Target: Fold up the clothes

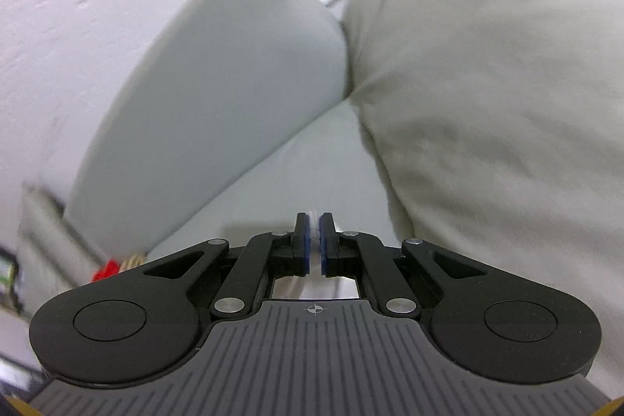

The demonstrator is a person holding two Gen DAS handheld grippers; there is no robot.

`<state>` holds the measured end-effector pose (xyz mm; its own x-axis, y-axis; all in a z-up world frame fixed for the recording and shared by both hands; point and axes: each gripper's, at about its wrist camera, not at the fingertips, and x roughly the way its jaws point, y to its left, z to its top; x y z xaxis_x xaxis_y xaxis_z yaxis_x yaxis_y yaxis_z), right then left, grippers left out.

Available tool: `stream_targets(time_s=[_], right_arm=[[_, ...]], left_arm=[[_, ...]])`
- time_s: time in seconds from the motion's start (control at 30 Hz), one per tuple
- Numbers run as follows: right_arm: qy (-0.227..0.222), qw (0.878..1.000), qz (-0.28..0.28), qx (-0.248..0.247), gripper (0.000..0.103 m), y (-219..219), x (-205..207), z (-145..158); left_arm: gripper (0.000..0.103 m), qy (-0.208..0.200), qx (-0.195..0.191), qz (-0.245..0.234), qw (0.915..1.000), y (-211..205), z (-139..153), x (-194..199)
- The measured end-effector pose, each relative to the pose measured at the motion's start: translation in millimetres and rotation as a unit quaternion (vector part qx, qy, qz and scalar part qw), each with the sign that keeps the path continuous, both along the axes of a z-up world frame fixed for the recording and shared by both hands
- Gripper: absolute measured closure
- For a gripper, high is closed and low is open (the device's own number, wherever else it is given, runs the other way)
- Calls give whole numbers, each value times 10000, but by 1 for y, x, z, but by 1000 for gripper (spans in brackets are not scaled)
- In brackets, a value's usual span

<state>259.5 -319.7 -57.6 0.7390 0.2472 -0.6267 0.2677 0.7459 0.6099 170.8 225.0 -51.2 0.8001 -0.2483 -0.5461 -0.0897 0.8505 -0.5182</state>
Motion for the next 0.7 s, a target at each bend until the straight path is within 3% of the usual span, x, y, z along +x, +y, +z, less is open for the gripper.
stream_targets(time_s=[0.03,0.2,0.47,0.6,0.7], right_arm=[[-121,9999,75,-41,99,2,-24,6],[219,9995,201,-147,99,-31,-76,0],[386,9981,97,-478,99,-30,-146,-3],[334,9980,28,-529,99,-34,-170,-7],[430,9975,26,-560,99,-35,-185,-14]], left_arm=[[103,98,144,7,9998,-2,1,-13],[102,797,1033,-43,9914,-26,-6,-58],[102,1105,2591,-266,9591,-75,-8,-89],[102,1201,2820,-277,9515,-88,-16,-110],[102,1389,2810,-206,9494,-76,-32,-105]])
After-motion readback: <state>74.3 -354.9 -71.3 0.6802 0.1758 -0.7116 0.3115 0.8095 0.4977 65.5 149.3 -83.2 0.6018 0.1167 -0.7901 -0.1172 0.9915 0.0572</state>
